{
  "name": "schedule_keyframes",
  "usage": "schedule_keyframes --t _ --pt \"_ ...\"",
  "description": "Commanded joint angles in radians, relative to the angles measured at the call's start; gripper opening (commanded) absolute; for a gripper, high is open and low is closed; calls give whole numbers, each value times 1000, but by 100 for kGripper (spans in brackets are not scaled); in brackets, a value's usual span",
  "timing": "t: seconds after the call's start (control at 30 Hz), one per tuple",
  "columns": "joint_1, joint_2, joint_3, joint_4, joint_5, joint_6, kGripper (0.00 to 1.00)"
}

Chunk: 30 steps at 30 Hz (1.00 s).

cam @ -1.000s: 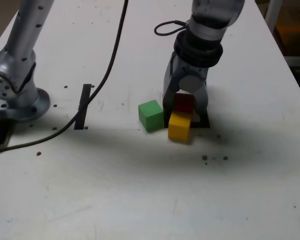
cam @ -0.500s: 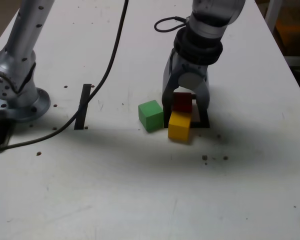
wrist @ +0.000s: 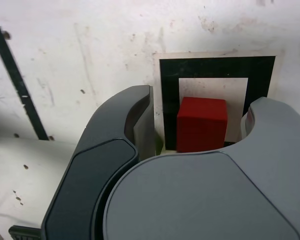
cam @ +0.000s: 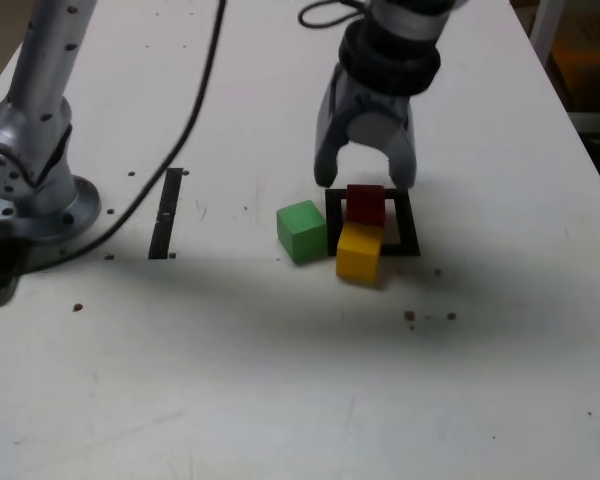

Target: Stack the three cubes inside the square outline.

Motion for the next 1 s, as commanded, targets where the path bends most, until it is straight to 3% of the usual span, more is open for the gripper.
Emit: schedule_keyframes --t 0.0,0.17,0.4,0.67,0.97 --pt "-13 -43 -21 27 13 -13 71" --pt "-53 -130 -56 86 33 -50 71" --pt "-153 -202 -30 96 20 -125 71" --pt "-268 -178 7 26 -25 -198 71" --pt "-307 -133 -8 5 -42 -215 71"
